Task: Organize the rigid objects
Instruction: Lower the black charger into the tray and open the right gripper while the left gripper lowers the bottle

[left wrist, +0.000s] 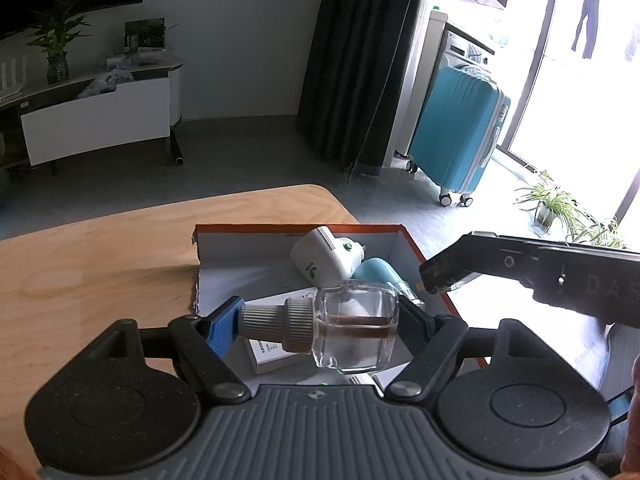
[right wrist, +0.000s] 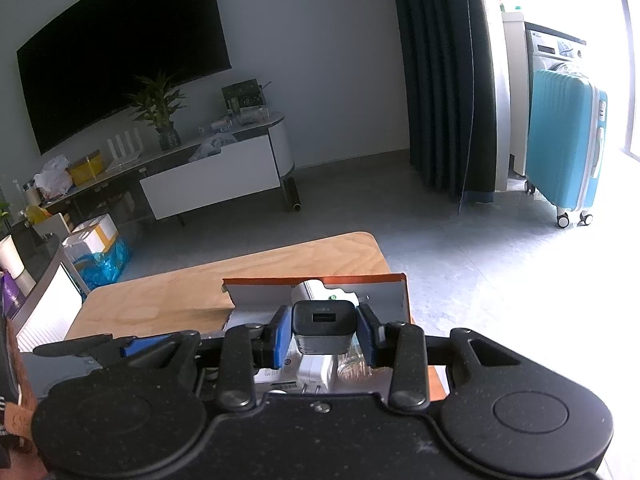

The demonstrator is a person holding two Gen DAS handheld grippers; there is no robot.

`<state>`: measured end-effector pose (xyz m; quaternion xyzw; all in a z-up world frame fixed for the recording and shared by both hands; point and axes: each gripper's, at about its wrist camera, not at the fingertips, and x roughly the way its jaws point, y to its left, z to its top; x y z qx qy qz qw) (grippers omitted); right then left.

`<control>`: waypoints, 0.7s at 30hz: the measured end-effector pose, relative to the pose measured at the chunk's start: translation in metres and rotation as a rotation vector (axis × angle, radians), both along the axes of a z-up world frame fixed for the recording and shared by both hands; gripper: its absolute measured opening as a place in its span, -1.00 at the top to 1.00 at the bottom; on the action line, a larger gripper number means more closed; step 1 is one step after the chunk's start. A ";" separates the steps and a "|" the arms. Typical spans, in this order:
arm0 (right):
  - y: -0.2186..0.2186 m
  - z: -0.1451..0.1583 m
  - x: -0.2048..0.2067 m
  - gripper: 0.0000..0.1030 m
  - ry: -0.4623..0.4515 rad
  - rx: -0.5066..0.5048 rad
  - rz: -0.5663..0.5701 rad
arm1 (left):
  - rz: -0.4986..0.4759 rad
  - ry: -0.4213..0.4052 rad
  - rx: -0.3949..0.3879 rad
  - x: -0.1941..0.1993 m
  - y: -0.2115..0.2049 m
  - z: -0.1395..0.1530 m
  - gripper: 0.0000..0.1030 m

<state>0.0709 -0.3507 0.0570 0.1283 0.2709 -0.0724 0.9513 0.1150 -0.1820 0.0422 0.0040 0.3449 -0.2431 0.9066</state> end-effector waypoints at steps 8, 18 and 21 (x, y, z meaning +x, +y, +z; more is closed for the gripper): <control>-0.003 -0.004 0.016 0.17 0.011 -0.001 0.000 | -0.008 0.009 0.001 0.005 -0.004 -0.004 -0.57; -0.012 -0.007 0.038 0.17 0.011 -0.015 -0.009 | -0.020 0.018 -0.009 0.015 -0.008 -0.007 -0.57; -0.016 -0.008 0.045 0.17 0.011 -0.023 -0.014 | -0.026 0.019 -0.011 0.018 -0.010 -0.008 -0.57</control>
